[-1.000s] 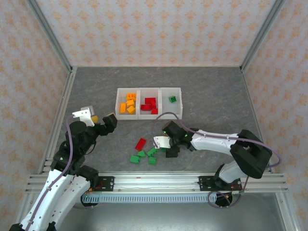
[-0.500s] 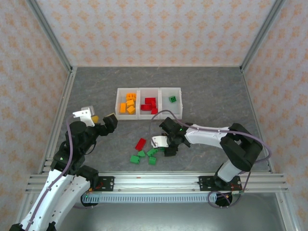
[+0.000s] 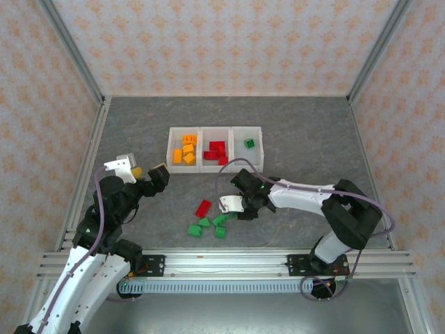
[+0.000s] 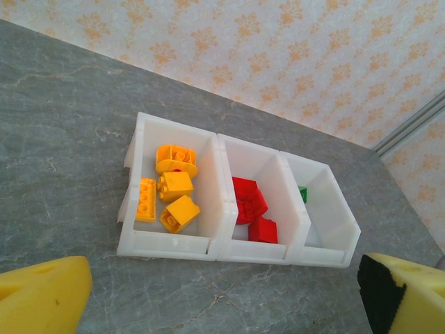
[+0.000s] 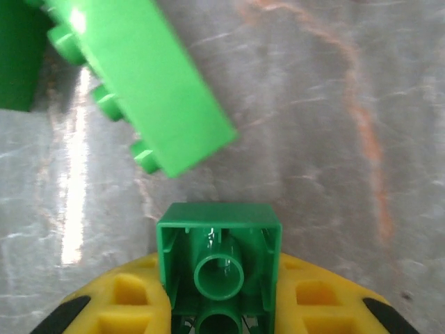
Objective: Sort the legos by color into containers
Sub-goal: Pick up the lego from the bottom-center of the table, then place the lego in the container.
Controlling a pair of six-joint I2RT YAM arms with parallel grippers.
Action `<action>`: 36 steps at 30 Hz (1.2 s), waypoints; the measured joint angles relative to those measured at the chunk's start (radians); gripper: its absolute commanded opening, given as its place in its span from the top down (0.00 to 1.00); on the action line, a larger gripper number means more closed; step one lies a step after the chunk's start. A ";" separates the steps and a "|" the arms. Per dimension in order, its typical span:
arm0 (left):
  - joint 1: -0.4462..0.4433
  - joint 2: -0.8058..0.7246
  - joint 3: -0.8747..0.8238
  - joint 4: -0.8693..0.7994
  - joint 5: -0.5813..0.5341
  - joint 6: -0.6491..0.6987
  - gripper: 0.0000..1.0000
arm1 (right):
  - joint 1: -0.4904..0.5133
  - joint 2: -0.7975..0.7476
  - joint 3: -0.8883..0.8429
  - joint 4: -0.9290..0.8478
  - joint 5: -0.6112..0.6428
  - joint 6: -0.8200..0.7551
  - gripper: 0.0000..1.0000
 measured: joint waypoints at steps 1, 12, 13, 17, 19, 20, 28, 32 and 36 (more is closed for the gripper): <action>0.000 0.000 0.000 0.000 0.000 0.000 0.01 | -0.002 -0.024 0.000 0.013 0.008 0.014 0.90; 0.000 0.001 0.000 0.000 0.000 0.000 0.01 | -0.148 -0.189 0.079 0.253 0.060 0.288 0.92; 0.000 0.001 0.000 0.000 0.000 0.000 0.01 | -0.172 -0.182 0.085 0.280 0.061 0.312 0.92; 0.000 0.001 -0.001 0.000 0.000 0.000 0.01 | -0.269 -0.097 0.111 0.380 0.078 0.418 0.92; 0.000 0.001 -0.001 0.000 0.000 0.000 0.01 | -0.308 -0.037 0.116 0.429 0.086 0.475 0.90; 0.000 0.001 -0.002 0.002 0.000 0.000 0.01 | -0.319 -0.011 0.116 0.446 0.089 0.499 0.89; 0.000 0.026 -0.010 0.004 0.000 -0.001 0.01 | -0.327 0.145 0.122 0.573 0.113 0.644 0.46; 0.000 0.034 -0.010 0.004 0.000 -0.001 0.01 | -0.327 0.162 0.150 0.589 0.130 0.682 0.44; 0.000 0.041 -0.010 0.004 0.000 -0.001 0.01 | -0.325 0.159 0.198 0.589 0.165 0.709 0.41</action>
